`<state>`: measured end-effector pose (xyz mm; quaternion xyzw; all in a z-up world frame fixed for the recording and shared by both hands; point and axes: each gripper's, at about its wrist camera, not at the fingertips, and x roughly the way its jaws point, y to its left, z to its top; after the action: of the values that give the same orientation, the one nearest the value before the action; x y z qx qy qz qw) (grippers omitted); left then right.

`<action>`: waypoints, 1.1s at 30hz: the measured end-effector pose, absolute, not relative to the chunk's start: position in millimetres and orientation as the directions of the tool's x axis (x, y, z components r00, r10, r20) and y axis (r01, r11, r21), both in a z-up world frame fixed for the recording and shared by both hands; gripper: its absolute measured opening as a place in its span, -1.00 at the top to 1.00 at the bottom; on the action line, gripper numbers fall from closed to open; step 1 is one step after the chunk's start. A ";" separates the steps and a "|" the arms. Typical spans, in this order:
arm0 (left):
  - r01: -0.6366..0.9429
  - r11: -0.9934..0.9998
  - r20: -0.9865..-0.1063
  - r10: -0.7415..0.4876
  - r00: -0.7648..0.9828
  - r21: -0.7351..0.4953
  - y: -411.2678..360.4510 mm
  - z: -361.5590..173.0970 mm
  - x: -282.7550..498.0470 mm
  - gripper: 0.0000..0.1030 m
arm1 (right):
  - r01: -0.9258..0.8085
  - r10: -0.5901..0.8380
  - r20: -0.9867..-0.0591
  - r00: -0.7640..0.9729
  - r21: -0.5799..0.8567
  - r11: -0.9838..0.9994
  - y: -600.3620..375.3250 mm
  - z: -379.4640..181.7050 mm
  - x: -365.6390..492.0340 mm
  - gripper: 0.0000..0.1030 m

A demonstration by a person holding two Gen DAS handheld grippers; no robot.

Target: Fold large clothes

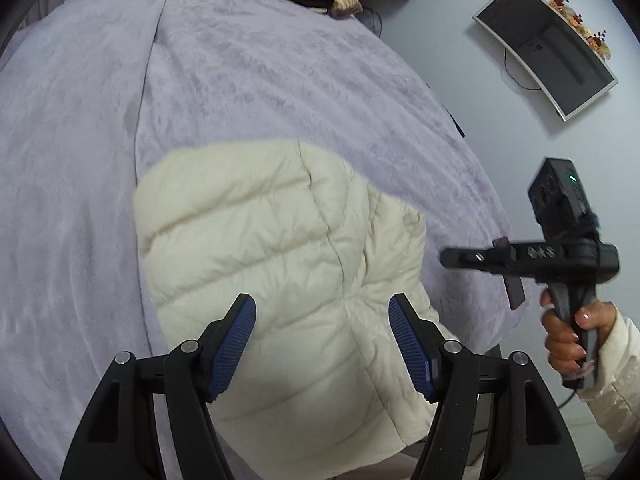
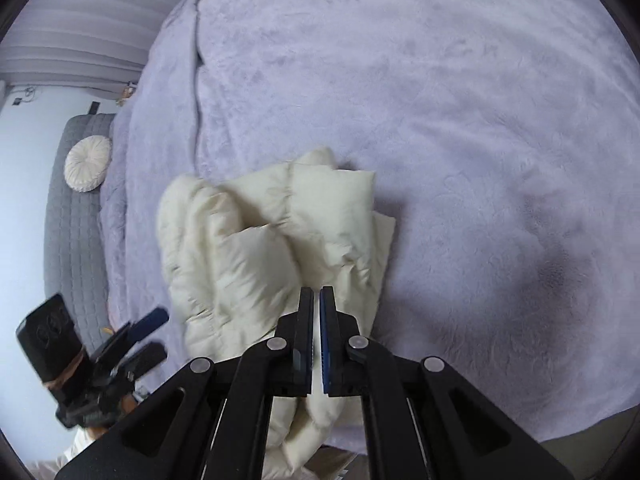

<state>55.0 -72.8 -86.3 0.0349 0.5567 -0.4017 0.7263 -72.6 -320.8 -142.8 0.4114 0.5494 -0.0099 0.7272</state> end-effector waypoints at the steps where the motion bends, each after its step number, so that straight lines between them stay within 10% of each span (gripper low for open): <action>1: 0.626 0.674 -0.831 -0.552 0.074 -0.392 -74.8 -82.6 64.7 -0.35 | 0.429 0.462 -0.789 0.405 0.610 0.666 -311.7 -128.6 -76.0 0.93; 7: 0.585 0.728 -0.881 -0.470 0.045 -0.358 -110.8 -138.0 112.8 -0.35 | 0.213 0.532 -0.801 0.276 0.590 0.779 -213.0 -124.6 -77.7 0.93; 14: 0.639 0.687 -0.896 -0.444 -0.007 -0.346 -144.8 -184.1 98.3 -0.35 | 0.329 0.439 -0.883 0.165 0.469 0.820 -198.6 -230.0 -101.0 1.00; 33: 0.640 0.697 -0.907 -0.422 0.002 -0.323 -151.2 -196.7 94.7 -0.36 | 0.316 0.469 -0.868 0.167 0.497 0.808 -208.1 -242.0 -97.3 1.00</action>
<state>94.7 -151.2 -196.7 0.0914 0.5965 -0.3783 0.7019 -97.3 -208.1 -242.0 0.3048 0.6432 0.0546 0.7003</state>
